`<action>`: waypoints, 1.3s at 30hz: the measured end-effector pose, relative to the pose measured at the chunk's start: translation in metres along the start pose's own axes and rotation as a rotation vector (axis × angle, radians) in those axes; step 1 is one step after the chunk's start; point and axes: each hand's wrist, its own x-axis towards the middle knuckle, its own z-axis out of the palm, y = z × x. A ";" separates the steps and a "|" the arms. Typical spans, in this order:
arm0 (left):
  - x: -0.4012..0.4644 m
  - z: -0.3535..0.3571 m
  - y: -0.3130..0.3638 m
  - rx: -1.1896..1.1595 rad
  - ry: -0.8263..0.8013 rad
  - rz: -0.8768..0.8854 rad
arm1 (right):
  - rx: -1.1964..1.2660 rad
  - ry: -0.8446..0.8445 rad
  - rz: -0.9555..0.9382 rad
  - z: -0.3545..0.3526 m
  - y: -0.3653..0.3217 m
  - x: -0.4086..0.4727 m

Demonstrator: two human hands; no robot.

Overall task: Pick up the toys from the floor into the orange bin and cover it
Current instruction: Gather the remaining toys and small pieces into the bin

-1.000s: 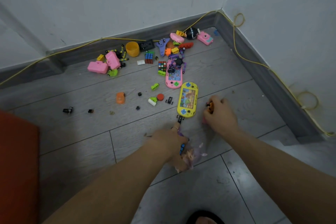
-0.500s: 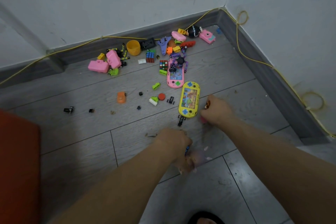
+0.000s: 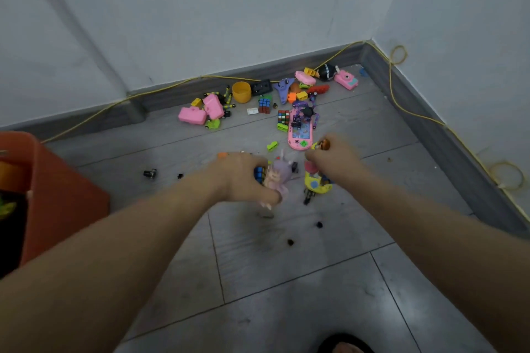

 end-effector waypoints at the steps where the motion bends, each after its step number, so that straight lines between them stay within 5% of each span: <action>1: -0.011 -0.021 -0.004 -0.011 0.057 -0.012 | -0.010 -0.016 -0.044 0.004 -0.023 0.001; 8: -0.149 -0.163 -0.076 -0.175 0.441 -0.169 | -0.086 -0.062 -0.439 0.062 -0.248 -0.044; 14: -0.260 -0.197 -0.173 -0.343 0.502 -0.409 | 0.137 -0.295 -0.538 0.151 -0.361 -0.125; 18: -0.311 -0.183 -0.220 -0.509 0.381 -0.599 | 0.052 -0.351 -0.585 0.212 -0.370 -0.160; 25: -0.326 -0.183 -0.253 -0.347 -0.164 -0.905 | -0.384 -0.463 -0.526 0.259 -0.347 -0.161; 29: -0.319 -0.190 -0.234 -0.093 -0.266 -0.893 | -0.374 -0.328 -0.593 0.249 -0.342 -0.151; 34: -0.220 -0.170 -0.246 -0.014 0.087 -0.613 | -0.399 -0.226 -0.578 0.217 -0.328 -0.129; 39: -0.205 -0.170 -0.156 0.179 0.282 -0.329 | -0.530 -0.101 -0.505 0.163 -0.288 -0.085</action>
